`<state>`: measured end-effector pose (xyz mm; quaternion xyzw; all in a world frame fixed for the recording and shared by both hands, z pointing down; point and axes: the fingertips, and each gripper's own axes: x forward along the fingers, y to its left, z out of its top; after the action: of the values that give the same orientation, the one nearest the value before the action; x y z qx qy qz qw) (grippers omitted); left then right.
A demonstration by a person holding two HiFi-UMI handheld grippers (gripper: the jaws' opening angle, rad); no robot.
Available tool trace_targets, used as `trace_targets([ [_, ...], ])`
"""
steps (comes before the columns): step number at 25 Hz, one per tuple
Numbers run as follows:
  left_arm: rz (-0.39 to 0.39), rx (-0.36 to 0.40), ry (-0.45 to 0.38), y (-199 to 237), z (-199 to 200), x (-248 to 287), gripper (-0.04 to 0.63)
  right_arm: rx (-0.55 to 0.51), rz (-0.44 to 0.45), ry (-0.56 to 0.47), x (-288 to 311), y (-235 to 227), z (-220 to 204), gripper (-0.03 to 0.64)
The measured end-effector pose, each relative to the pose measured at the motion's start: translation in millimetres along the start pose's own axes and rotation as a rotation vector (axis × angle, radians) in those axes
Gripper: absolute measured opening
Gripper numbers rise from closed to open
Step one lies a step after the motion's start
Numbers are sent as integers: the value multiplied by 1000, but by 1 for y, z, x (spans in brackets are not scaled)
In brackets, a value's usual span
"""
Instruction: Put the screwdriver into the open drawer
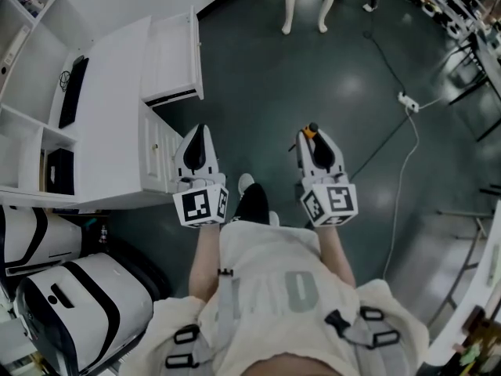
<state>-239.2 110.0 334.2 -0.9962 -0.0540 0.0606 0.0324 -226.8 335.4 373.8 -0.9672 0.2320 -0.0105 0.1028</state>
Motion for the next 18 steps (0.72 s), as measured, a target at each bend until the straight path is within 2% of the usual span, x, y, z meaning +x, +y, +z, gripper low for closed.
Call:
trace_targets([
  [5, 12, -2, -5, 8, -7, 12, 5, -17, -11, -2, 5, -10, 4, 101],
  [10, 23, -1, -45, 24, -5, 29, 5, -23, -17, -34, 18, -15, 13, 101],
  [18, 5, -7, -78, 39, -7, 87, 5, -54, -31, -67, 58, -28, 20, 101],
])
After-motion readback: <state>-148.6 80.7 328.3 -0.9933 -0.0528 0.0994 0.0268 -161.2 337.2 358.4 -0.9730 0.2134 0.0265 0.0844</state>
